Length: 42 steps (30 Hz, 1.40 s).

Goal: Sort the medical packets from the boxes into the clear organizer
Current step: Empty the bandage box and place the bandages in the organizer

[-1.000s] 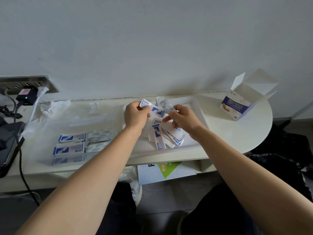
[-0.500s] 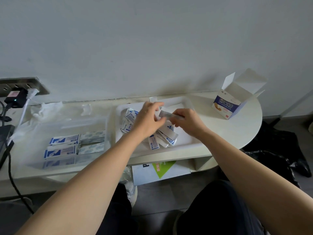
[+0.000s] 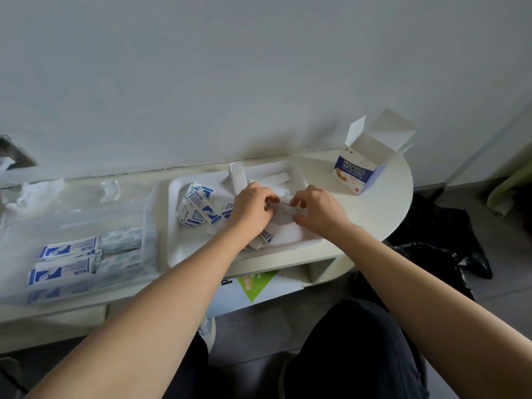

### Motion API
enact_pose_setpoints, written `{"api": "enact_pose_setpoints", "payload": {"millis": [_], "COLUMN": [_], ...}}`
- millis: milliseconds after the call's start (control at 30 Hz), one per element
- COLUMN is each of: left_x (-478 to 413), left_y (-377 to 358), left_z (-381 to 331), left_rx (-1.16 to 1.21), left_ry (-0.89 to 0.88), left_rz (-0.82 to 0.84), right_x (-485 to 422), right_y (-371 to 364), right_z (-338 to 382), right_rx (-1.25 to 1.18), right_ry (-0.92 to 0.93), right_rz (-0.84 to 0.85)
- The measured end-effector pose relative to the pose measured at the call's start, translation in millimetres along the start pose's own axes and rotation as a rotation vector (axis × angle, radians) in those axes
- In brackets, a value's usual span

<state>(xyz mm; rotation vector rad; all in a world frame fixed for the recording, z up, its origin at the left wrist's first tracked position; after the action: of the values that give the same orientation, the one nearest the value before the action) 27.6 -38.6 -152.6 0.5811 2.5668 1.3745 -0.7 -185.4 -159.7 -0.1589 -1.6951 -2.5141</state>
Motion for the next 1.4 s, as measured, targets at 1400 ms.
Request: {"api": "enact_pose_setpoints", "payload": {"millis": [1400], "left_x": [142], "left_y": [192], "left_z": [147], "left_rx": [0.208], "left_ry": [0.392], "left_rz": [-0.182], "right_x": [-20], "right_y": [-26], "right_z": [246], "right_rx": [-0.836], "right_ry": [0.201], "right_rz": [0.123]}}
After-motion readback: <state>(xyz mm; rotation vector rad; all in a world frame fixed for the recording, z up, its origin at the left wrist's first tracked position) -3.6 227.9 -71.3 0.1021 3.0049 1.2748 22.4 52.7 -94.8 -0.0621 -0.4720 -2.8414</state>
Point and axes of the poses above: each hand's wrist, its own x-axis away from the middle knuckle, its own y-axis out of the back of the hand, z = x × y, the point moved 5 cm from there along -x, towards the middle knuckle, and after that the axes turned 6 degrees about z, right-handed, at the moved point
